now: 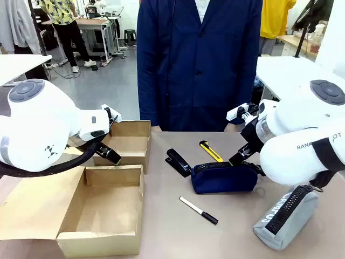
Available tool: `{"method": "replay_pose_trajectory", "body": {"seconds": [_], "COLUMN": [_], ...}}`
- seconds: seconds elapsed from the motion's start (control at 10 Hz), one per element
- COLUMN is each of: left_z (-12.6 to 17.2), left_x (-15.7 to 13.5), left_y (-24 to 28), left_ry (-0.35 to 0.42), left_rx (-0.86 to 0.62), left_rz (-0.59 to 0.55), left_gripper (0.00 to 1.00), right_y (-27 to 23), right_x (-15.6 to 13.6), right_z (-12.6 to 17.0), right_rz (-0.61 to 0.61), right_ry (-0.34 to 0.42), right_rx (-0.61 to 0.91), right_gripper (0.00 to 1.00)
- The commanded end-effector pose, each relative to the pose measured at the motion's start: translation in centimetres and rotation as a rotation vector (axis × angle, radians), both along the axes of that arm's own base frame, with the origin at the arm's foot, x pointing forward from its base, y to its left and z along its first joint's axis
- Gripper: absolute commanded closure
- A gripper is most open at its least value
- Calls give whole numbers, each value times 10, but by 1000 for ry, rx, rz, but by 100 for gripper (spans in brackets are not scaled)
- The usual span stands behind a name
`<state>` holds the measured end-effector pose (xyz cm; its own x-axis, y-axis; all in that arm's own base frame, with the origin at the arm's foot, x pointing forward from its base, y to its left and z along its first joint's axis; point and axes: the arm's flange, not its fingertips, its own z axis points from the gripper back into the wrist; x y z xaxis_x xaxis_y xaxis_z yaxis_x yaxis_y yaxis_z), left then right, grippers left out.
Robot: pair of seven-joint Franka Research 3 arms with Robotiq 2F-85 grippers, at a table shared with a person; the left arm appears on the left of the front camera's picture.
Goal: Place items inside the box.
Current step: Pick up a Pencil pouch or Stapler and place it inside the Mailer Box closest to the robot.
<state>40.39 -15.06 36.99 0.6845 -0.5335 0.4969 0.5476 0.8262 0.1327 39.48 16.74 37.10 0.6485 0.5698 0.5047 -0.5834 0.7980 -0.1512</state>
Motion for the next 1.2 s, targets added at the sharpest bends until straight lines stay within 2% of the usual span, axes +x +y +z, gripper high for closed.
{"method": "replay_pose_trajectory", "body": {"seconds": [0.0,1.1], "left_z": [0,0], "left_x": [0,0], "left_y": [0,0], "left_ry": [0,0], "left_rx": [0,0], "left_rz": [0,0], "left_gripper": [0,0], "right_y": [0,0], "right_x": [0,0], "right_z": [0,0], "right_rz": [0,0], "right_ry": [0,0], "right_rx": [0,0], "right_gripper": [0,0]}}
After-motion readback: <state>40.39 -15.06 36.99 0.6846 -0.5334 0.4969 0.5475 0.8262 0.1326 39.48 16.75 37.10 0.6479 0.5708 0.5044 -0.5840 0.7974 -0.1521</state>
